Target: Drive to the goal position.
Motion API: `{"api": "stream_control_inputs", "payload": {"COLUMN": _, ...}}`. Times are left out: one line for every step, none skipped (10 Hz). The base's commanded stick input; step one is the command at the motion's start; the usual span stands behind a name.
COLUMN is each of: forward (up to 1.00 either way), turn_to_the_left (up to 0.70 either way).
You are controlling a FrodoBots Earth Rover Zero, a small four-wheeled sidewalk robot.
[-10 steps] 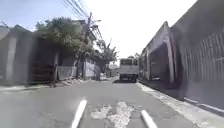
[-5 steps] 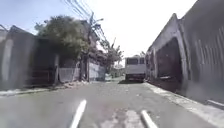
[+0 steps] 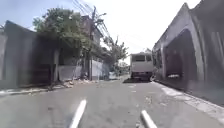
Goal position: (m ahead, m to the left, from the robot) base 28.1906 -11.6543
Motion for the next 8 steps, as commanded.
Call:
{"api": "stream_control_inputs", "payload": {"forward": 1.0, "turn_to_the_left": 0.0}}
{"api": "stream_control_inputs", "payload": {"forward": 1.0, "turn_to_the_left": 0.0}}
{"api": "stream_control_inputs", "payload": {"forward": 1.0, "turn_to_the_left": 0.0}}
{"api": "stream_control_inputs", "payload": {"forward": 1.0, "turn_to_the_left": -0.3}}
{"api": "stream_control_inputs", "payload": {"forward": 1.0, "turn_to_the_left": -0.37}}
{"api": "stream_control_inputs", "payload": {"forward": 1.0, "turn_to_the_left": -0.39}}
{"api": "stream_control_inputs", "payload": {"forward": 1.0, "turn_to_the_left": -0.39}}
{"api": "stream_control_inputs", "payload": {"forward": 1.0, "turn_to_the_left": -0.39}}
